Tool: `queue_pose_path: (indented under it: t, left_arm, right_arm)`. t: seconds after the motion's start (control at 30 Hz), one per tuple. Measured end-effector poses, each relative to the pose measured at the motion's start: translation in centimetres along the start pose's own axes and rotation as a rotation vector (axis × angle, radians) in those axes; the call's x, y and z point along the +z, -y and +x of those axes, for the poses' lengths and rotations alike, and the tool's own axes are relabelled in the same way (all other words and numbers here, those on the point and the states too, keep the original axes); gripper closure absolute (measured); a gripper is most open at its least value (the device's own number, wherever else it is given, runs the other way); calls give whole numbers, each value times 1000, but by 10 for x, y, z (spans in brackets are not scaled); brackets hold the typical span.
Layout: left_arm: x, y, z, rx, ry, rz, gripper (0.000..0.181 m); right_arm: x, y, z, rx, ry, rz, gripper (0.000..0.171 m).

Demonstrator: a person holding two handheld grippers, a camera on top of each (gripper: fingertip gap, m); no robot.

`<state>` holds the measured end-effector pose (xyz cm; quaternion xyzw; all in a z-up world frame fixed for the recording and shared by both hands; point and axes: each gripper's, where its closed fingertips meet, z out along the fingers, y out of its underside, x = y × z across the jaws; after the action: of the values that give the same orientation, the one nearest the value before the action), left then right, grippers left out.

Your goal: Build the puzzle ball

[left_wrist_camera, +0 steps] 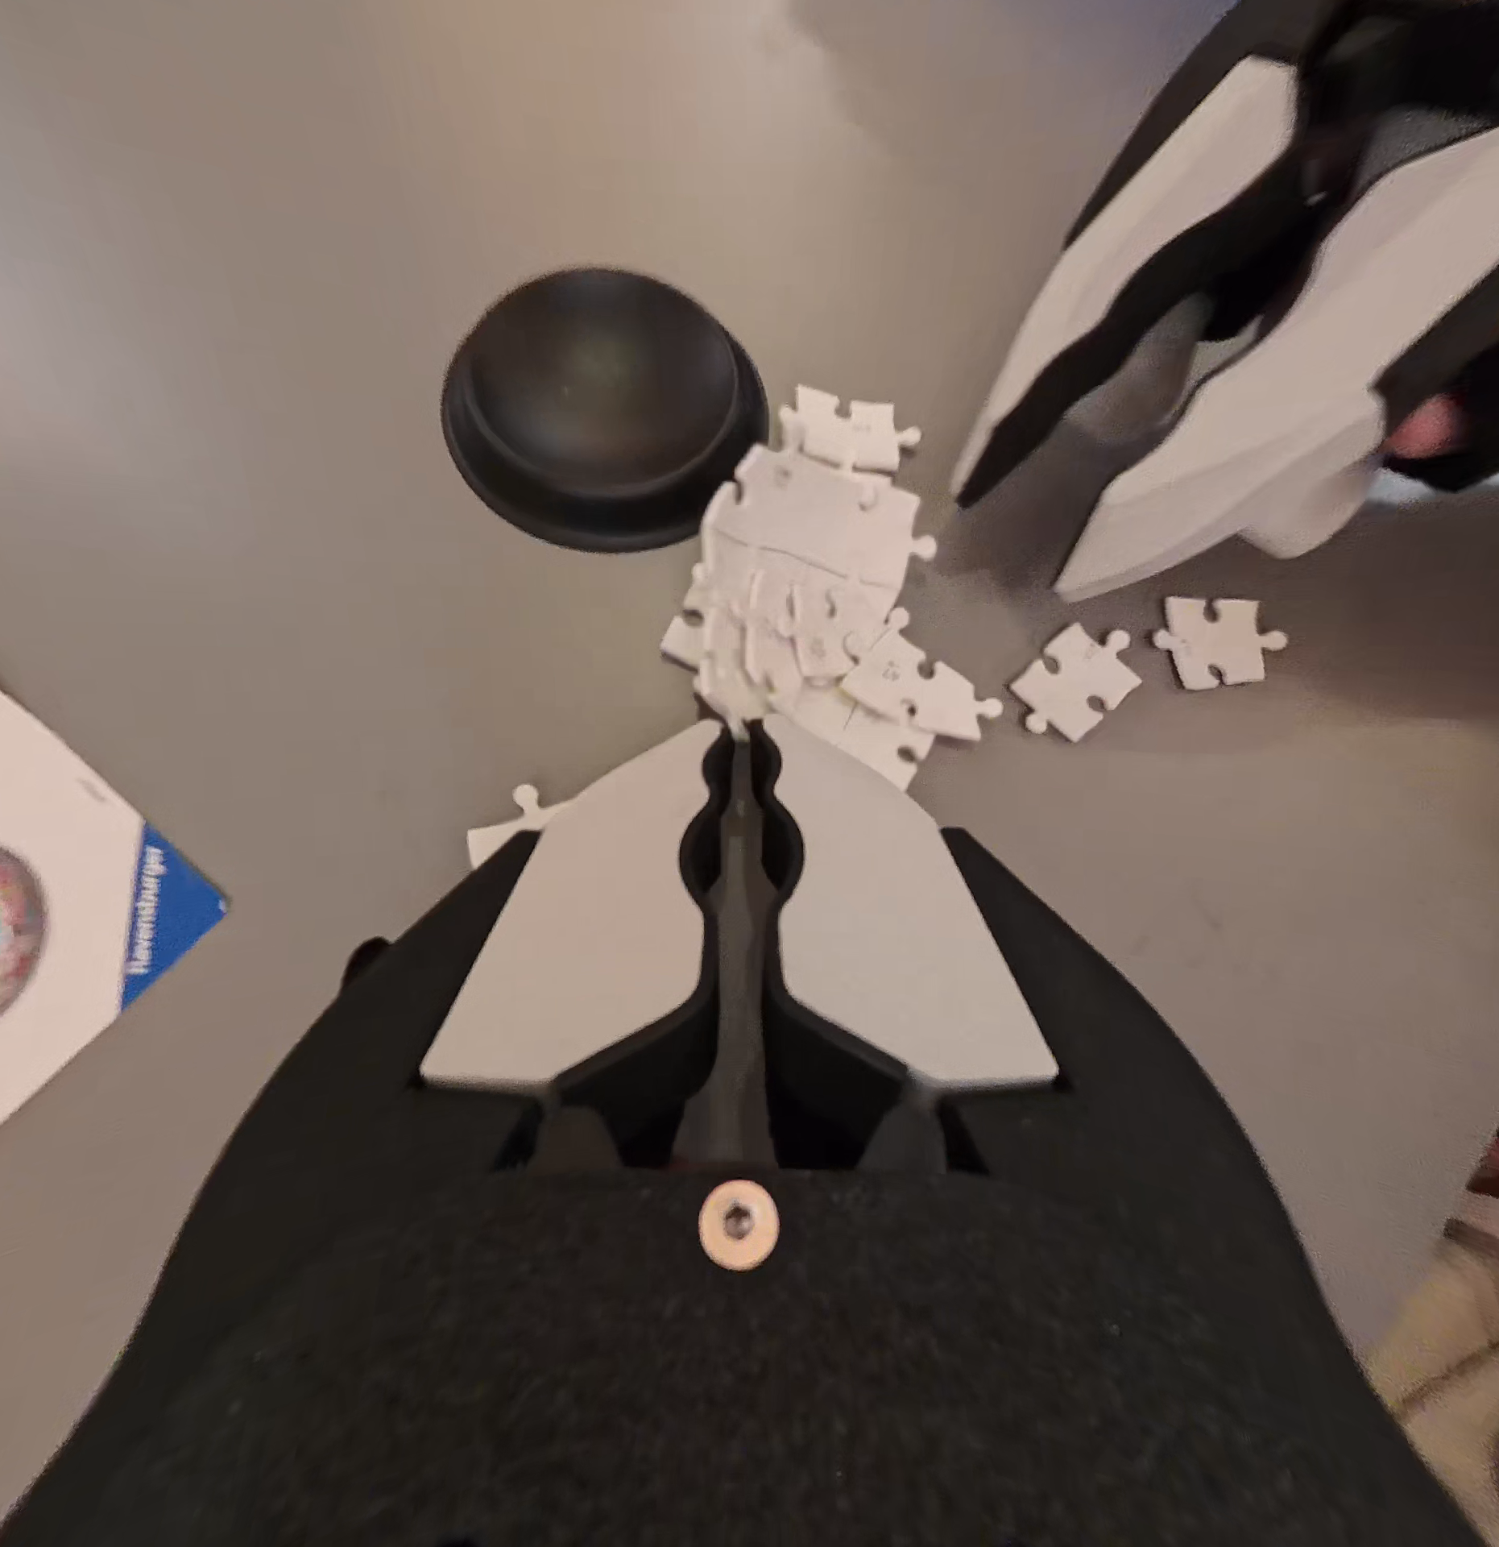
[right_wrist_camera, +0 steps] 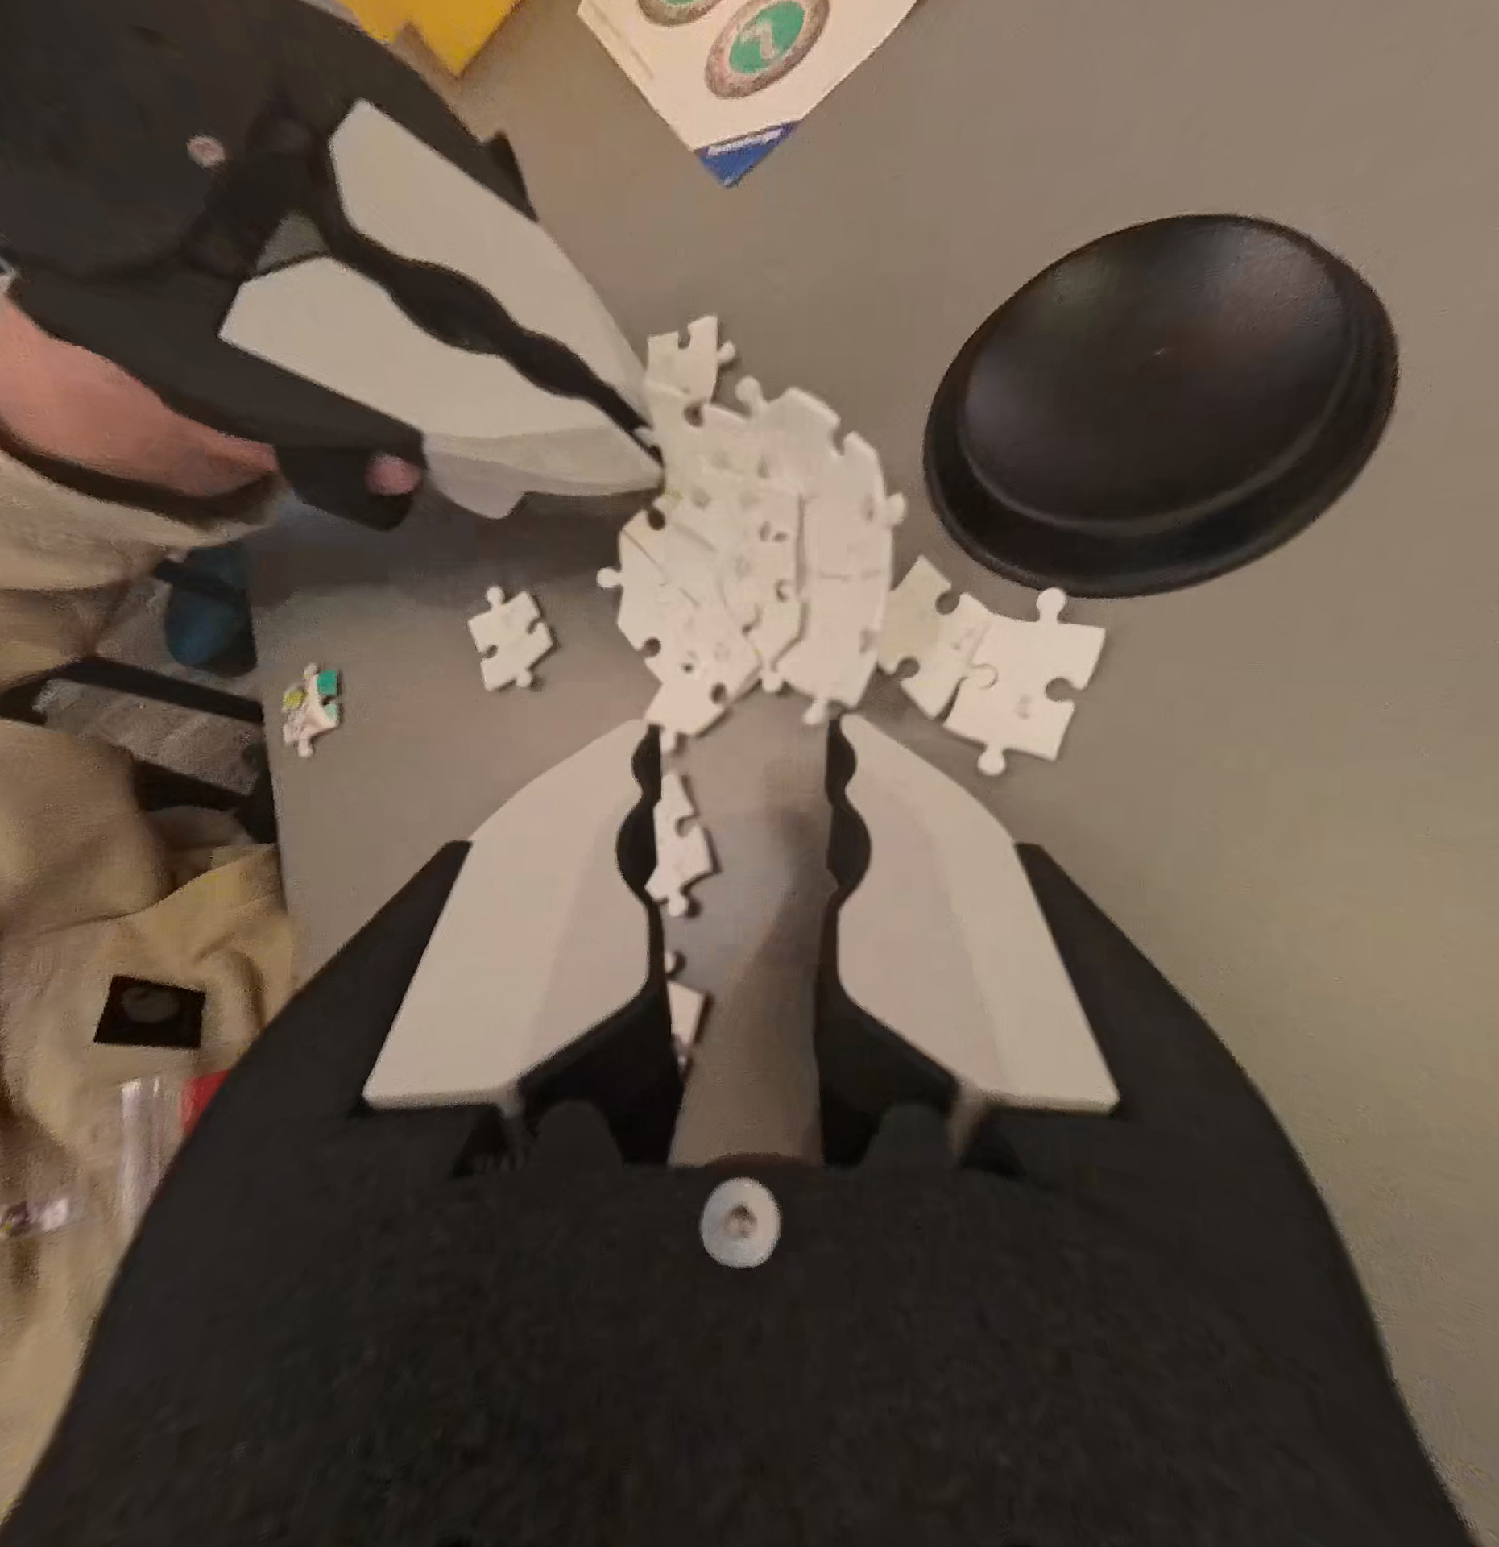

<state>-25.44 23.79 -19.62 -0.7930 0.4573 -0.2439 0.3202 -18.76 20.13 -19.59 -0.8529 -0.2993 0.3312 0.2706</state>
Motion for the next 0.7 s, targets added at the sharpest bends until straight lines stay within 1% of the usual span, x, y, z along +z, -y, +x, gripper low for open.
queue_pose_path:
  t: [0.03,0.1,0.17,0.2,0.23,0.27,0.3,0.37,0.47,0.5,0.57,0.6,0.63,0.67,0.7]
  left_arm:
    - [-2,3,1,25,7,17,179]
    - [-3,6,5,57,-11,39,179]
    - [-4,9,9,59,-35,62,179]
    - [-4,9,9,56,-45,64,180]
    - [-4,10,8,44,-46,65,180]
    - [-4,12,8,35,-56,72,180]
    - [-4,13,9,32,-66,76,180]
    - [-5,15,6,43,-52,85,180]
    - [-15,27,5,45,-91,159,179]
    - [-20,32,6,44,-133,187,174]
    - [-27,38,16,27,-256,186,138]
    - [-29,40,21,20,-314,179,133]
    - [-31,41,25,28,-361,180,132]
    - [-31,41,31,39,-407,170,125]
    - [-29,40,35,50,-434,148,128]
  right_arm:
    - [1,7,4,15,-4,33,131]
    - [-1,23,14,51,9,91,133]
    - [-6,41,18,20,45,153,134]
    - [-4,42,15,-20,86,139,138]
    - [1,36,10,-54,142,83,143]
    - [7,27,10,-68,154,6,151]
    - [11,21,13,-84,140,-36,167]
    - [11,26,13,-109,124,17,169]
    - [4,32,3,-64,200,70,169]
    - [-1,35,-2,-44,239,94,169]
    - [-14,42,-16,-5,342,153,169]
    - [-15,42,-19,-9,346,146,169]
    - [-16,42,-20,-26,326,146,169]
    - [-16,44,-24,-48,316,157,169]
    - [-15,45,-24,-55,280,158,169]
